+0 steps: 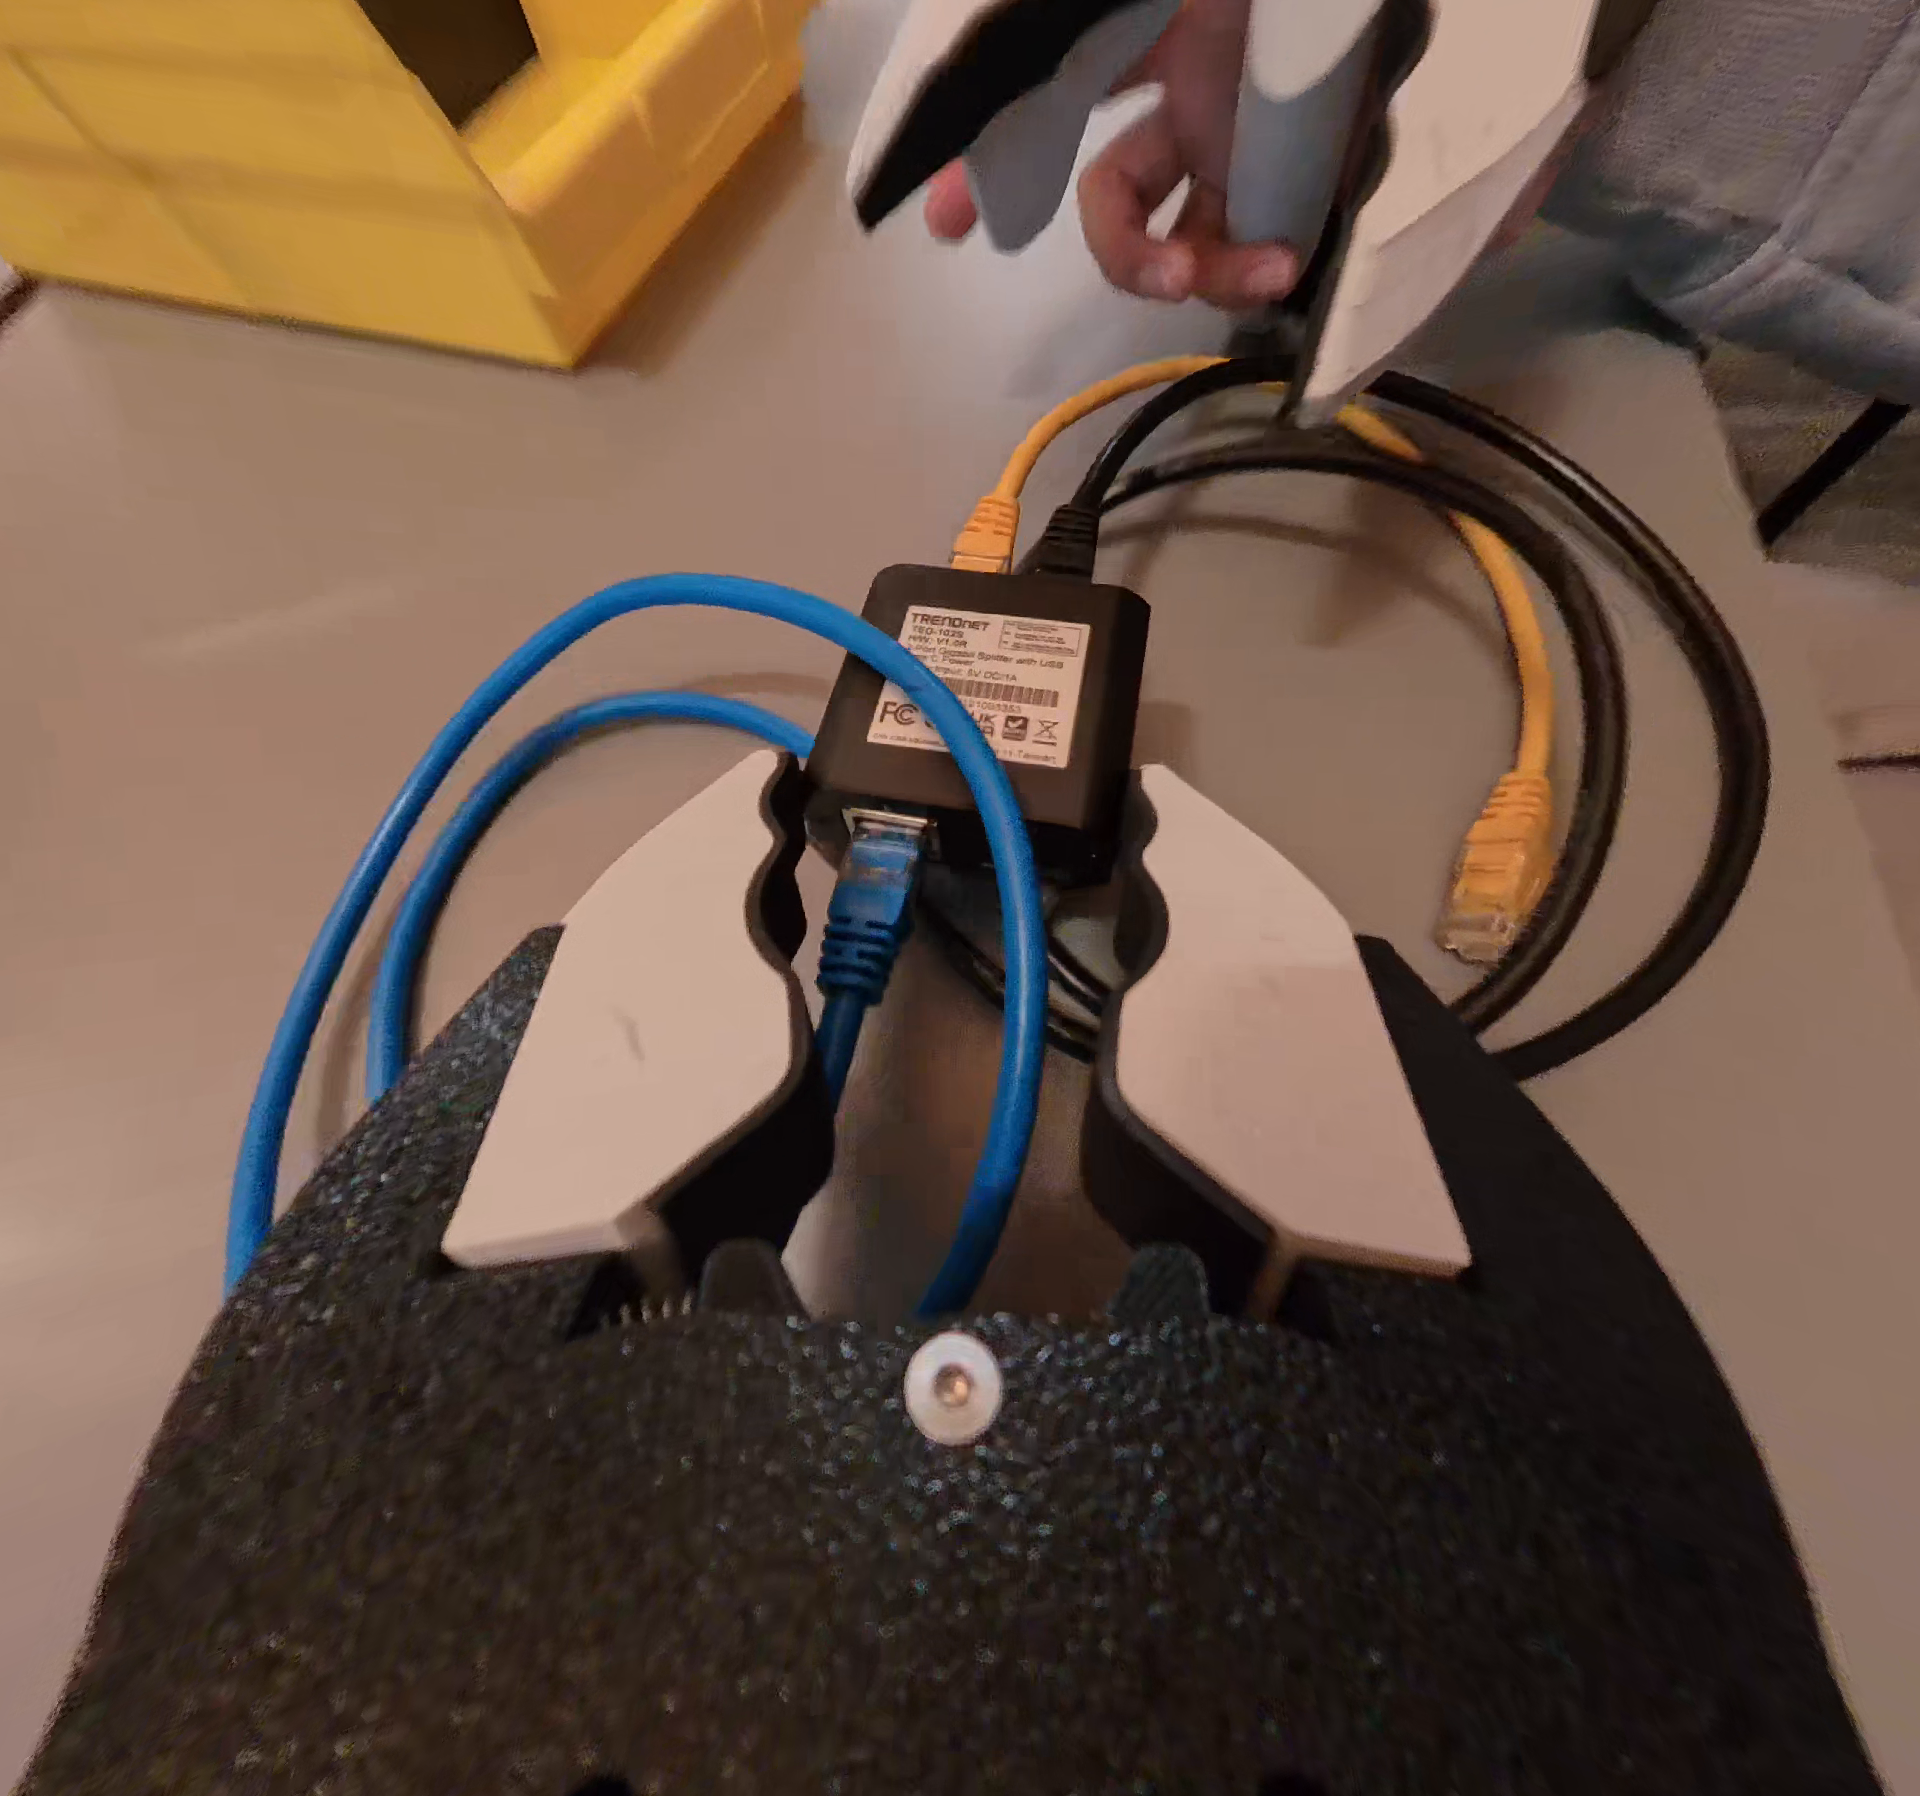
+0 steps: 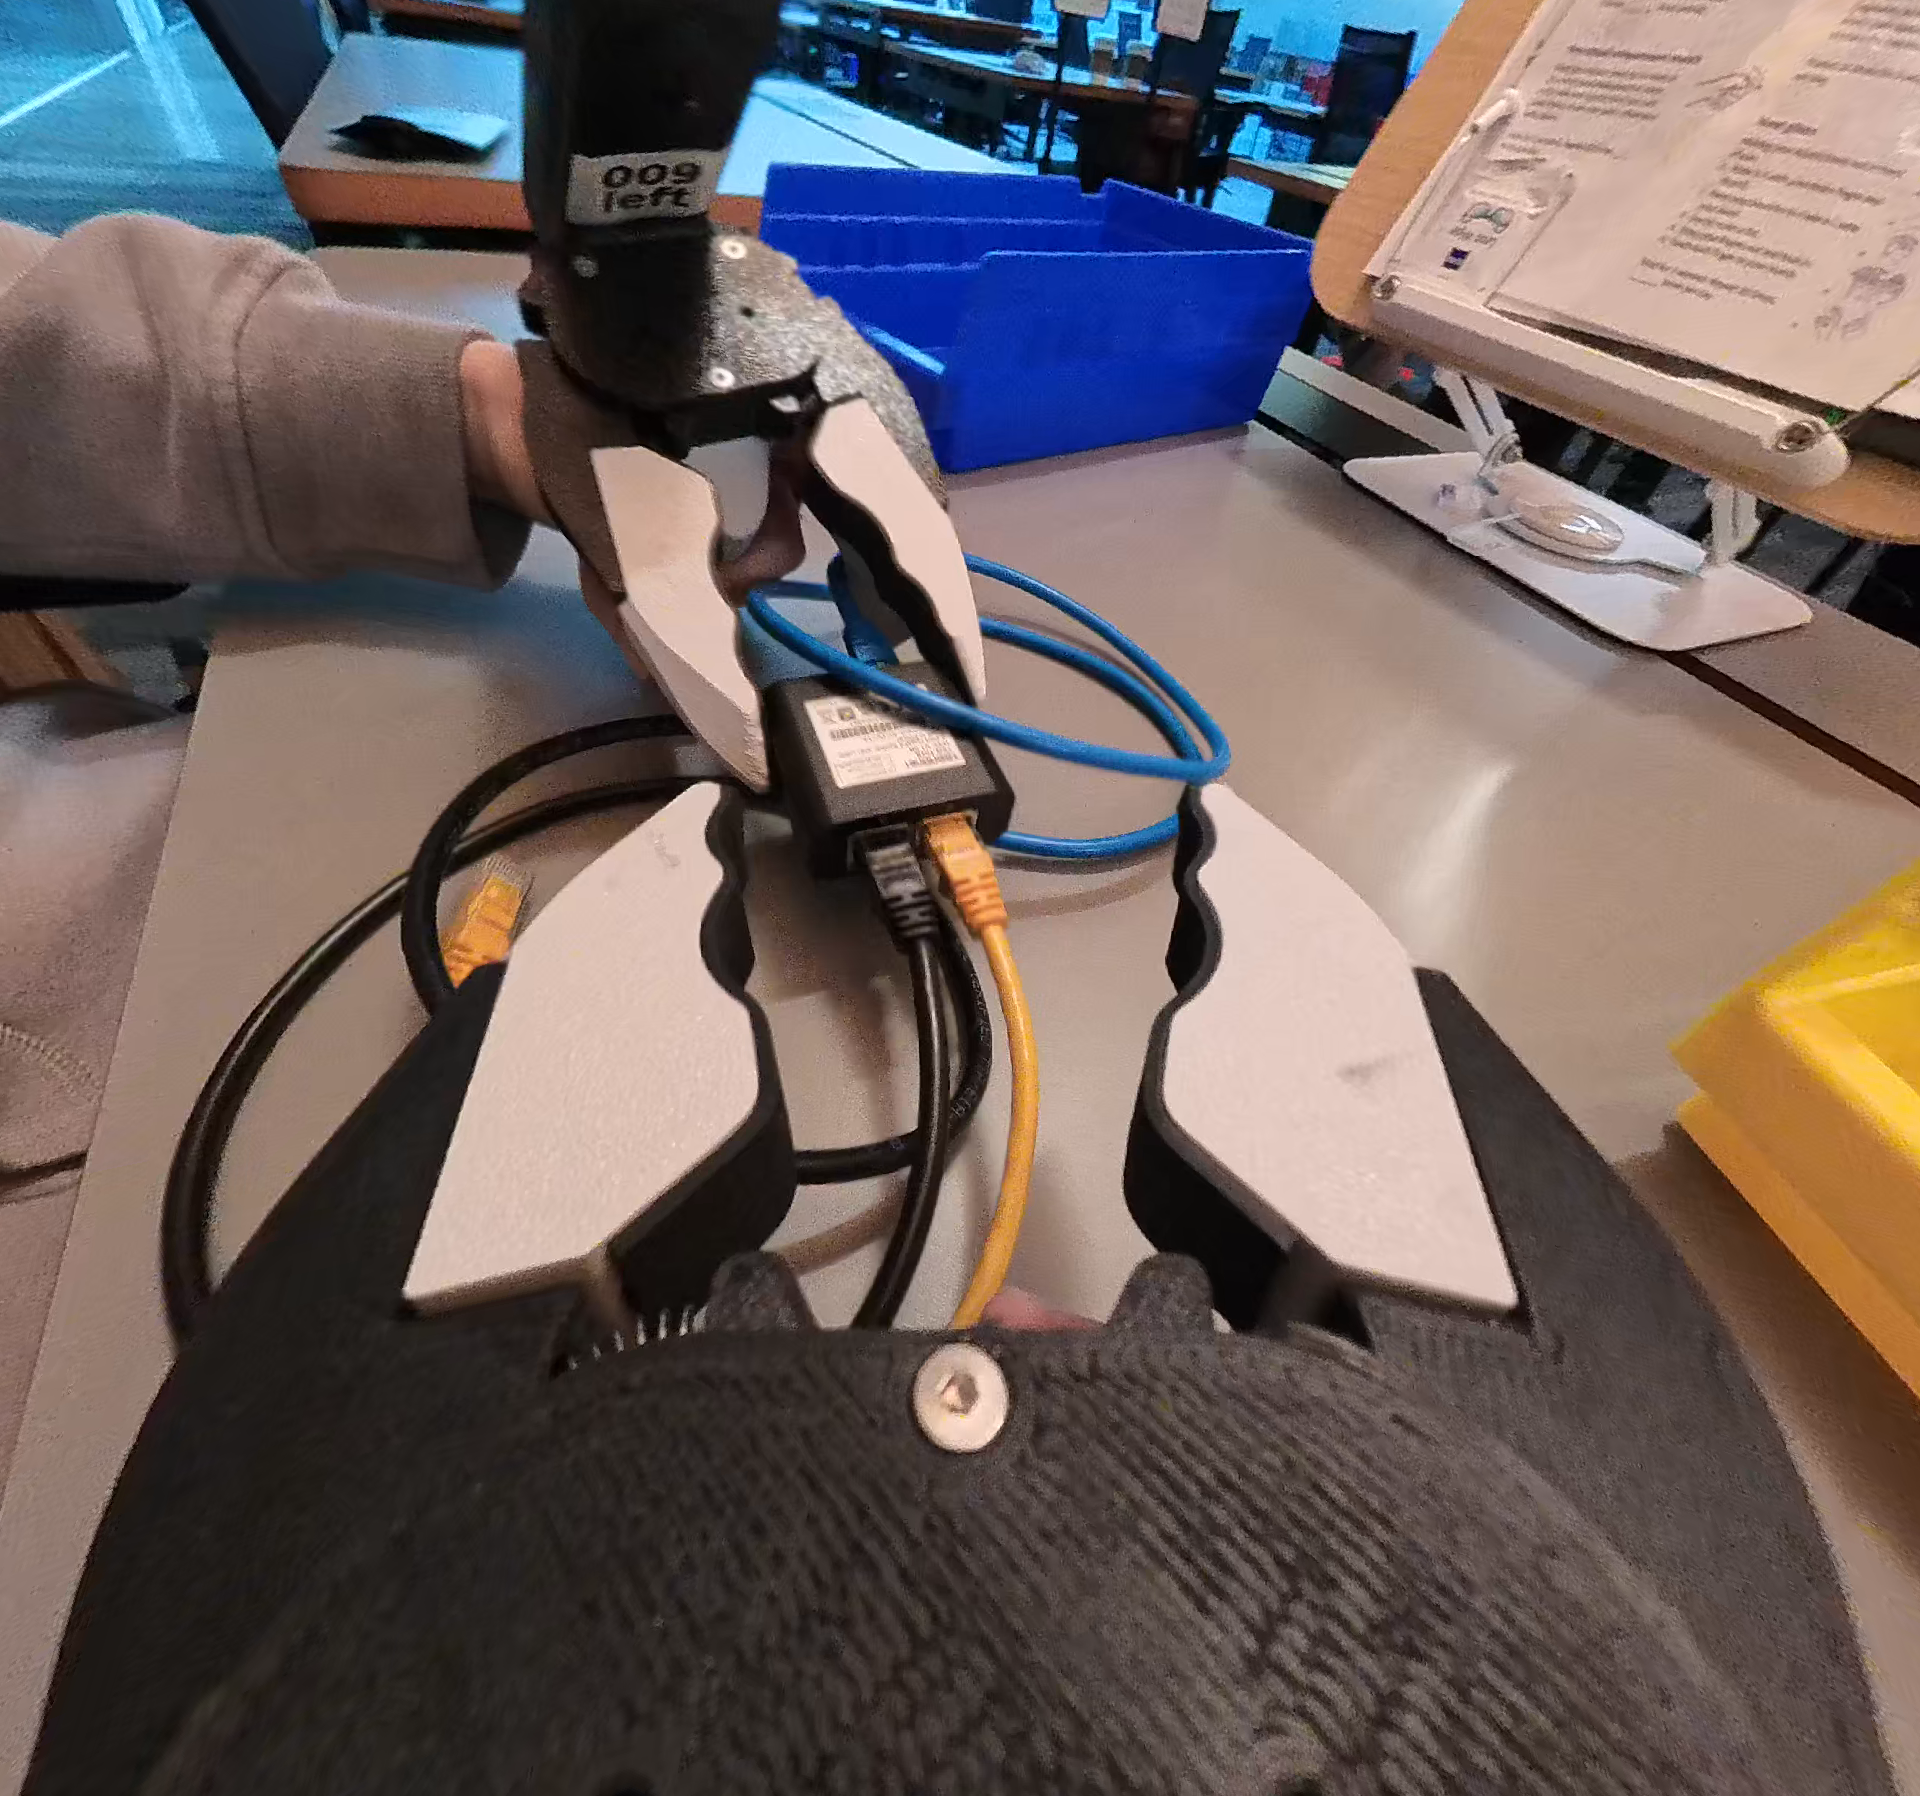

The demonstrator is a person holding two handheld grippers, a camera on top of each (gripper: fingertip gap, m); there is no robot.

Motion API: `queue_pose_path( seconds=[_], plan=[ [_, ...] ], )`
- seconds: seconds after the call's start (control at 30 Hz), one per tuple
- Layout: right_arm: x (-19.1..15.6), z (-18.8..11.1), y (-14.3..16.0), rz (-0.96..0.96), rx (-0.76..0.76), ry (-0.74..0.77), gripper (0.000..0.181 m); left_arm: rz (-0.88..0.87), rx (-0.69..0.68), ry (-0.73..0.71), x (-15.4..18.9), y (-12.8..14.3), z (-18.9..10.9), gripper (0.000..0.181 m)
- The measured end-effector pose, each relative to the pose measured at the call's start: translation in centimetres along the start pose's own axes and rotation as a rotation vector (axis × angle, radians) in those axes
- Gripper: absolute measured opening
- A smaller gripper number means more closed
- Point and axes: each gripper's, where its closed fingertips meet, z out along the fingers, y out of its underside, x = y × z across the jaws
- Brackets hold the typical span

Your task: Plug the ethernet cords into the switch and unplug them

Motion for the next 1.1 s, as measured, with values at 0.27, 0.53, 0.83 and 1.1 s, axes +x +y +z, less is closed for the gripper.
queue_pose_path(
  seconds=[0.27, 0.53, 0.83, 1.1],
  plan=[
    [0.1, -0.1, -0.9, -0.025, 0.035, 0.015, 0.085, 0.050, 0.114, 0.003, -0.1, -3.9, -1.1, 0.058],
    [-1.1, -0.1, -1.7, -0.024, 0.134, -0.073, 0.061, 0.158, 0.103, 0.039, 1.7, -6.1, -0.3, 0.057],
    [-1.3, 0.0, -1.6, 0.009, 0.117, -0.115, 0.056, 0.152, 0.149, 0.057, 1.7, -6.4, -0.3, 0.057],
    [-1.8, -0.4, -3.3, -0.023, 0.266, -0.117, 0.063, 0.203, 0.207, 0.103, 2.5, -8.2, -0.5, 0.057]
  ],
)
